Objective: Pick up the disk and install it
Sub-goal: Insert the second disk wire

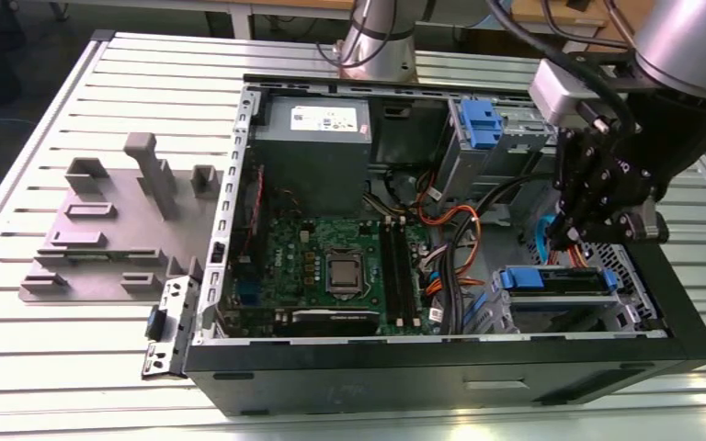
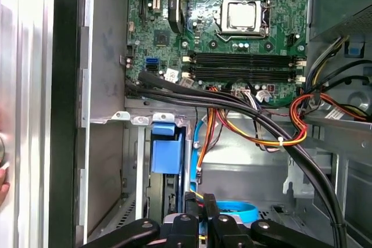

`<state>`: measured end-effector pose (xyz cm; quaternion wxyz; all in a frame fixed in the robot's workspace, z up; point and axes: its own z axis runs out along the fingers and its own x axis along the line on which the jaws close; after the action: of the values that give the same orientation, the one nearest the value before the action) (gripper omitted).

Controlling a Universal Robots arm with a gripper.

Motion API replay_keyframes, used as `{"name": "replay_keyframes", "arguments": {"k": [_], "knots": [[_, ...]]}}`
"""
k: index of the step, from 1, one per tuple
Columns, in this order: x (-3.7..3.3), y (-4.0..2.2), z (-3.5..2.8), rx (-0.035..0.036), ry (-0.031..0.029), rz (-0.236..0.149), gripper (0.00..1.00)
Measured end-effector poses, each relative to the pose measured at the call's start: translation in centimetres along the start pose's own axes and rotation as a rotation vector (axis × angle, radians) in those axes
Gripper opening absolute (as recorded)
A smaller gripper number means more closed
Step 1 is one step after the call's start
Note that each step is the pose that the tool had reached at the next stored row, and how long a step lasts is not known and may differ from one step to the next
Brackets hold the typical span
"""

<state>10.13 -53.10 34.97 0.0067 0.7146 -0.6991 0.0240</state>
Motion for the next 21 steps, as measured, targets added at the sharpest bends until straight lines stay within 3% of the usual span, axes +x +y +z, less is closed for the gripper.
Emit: {"name": "replay_keyframes", "arguments": {"k": [3,6,8,11,14,17,21], "knots": [[0.57,0.06,0.16,0.0027,-0.0170,0.001,0.16],[1.11,0.19,0.34,0.0068,-0.0287,0.001,0.16],[1.22,0.43,0.35,0.0161,-0.0291,0.001,0.16],[1.24,0.81,0.36,0.0367,-0.0289,0.002,0.16],[1.26,0.88,0.42,0.0501,-0.0287,0.002,0.16],[1.33,0.89,0.51,0.0565,-0.0288,0.002,0.16],[1.61,0.92,0.65,0.0576,-0.0304,0.002,0.16]]}}
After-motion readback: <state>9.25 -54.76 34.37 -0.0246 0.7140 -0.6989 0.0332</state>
